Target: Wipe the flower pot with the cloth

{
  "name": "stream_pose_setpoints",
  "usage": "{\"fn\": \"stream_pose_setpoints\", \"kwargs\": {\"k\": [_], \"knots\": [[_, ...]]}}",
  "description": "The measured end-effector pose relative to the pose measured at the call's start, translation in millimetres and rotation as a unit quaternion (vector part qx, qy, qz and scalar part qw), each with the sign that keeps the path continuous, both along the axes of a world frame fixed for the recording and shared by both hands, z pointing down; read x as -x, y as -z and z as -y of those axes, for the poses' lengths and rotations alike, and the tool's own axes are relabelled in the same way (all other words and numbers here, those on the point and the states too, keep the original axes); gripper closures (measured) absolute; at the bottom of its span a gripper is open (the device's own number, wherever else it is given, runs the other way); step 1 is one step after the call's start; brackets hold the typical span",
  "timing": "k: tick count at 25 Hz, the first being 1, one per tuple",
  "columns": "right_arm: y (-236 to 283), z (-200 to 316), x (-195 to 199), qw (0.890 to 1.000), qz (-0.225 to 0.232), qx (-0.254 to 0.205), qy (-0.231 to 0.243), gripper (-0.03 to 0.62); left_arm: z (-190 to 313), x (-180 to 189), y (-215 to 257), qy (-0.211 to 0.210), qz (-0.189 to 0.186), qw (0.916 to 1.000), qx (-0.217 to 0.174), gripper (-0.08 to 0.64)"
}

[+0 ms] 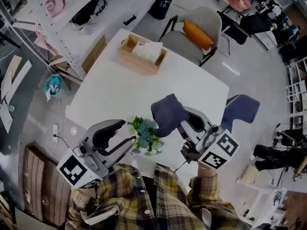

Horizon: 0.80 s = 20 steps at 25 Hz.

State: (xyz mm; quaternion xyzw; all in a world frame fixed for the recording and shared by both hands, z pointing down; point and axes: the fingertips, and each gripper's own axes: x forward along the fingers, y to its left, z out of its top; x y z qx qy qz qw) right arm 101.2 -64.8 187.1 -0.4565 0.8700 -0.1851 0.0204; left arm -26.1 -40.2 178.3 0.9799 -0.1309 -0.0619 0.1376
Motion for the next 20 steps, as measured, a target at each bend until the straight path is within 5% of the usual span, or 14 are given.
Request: {"fn": "stream_pose_setpoints", "kwargs": {"k": [9,20], "knots": [[49,-53,5,0.998,-0.004,-0.060,-0.022,0.568,-27,-32,37,0.010,0.018,0.9989,-0.041,0.534],[45,-67,-10,0.997,-0.014,-0.057,-0.053,0.568,-30,-43,41,-0.001,0.021,0.9994,-0.028,0.551]]}}
